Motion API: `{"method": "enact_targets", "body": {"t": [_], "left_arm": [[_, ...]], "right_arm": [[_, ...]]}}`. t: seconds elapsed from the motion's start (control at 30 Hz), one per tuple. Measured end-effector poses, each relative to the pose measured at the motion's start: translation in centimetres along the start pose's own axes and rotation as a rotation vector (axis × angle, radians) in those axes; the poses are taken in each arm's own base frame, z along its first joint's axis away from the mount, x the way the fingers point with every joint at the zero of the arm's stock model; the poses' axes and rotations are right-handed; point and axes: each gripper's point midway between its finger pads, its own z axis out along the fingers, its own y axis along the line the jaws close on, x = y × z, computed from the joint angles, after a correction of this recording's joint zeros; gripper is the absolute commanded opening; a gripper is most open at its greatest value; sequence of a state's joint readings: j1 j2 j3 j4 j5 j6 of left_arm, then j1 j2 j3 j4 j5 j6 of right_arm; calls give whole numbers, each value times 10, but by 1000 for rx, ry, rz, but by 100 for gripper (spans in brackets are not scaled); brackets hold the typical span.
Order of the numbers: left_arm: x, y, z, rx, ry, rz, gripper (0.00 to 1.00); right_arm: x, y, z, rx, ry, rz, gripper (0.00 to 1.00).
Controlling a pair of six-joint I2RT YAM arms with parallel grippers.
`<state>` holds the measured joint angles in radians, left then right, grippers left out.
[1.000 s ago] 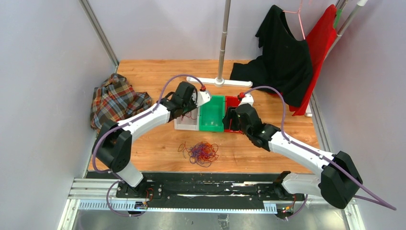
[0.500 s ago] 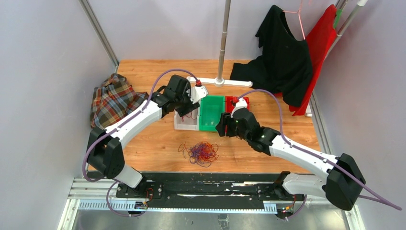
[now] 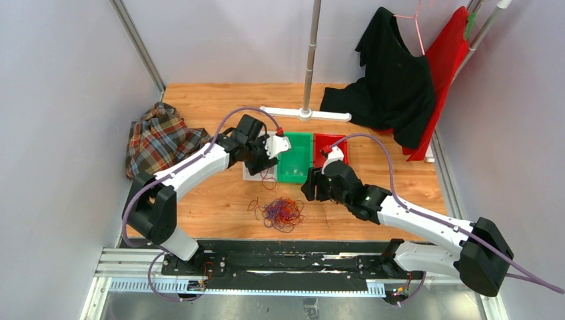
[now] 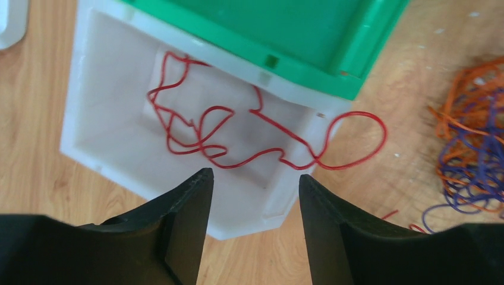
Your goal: Untangle the cables
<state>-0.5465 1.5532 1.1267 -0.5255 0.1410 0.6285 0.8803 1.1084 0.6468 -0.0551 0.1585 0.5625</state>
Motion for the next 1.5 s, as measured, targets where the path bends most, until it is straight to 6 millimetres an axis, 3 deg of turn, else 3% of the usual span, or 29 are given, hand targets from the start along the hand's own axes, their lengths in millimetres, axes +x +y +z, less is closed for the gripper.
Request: {"method": "enact_targets", "body": {"t": [0.3,0.6,0.67,0.77,0.83,1.1,1.3,1.5], "left_arm": [[6,-35,2,166,-42,85,61],[7,-36,32,179,-34,-17,43],[7,-33,36,163,-33,-36,35],[4,-28,38,142,-40,-68,12],[1,-24,37,131,-51,-83,2],[-1,-1,33,73,-67,-130,1],[-7,33,33,-65,-103,-159,1],[-13,59,53,-181,-134,-187,1]], "right_arm": [[0,0,-2,0,-3,3,56],[1,-2,-1,8,-4,11,44],[1,-2,-1,9,-4,12,40],[0,-3,-1,15,-7,12,33],[0,-3,-1,19,-9,12,30],[-1,-5,-1,29,-14,11,22],[-1,-6,-1,31,-16,11,20],[-1,-6,-1,31,-17,11,18]]}}
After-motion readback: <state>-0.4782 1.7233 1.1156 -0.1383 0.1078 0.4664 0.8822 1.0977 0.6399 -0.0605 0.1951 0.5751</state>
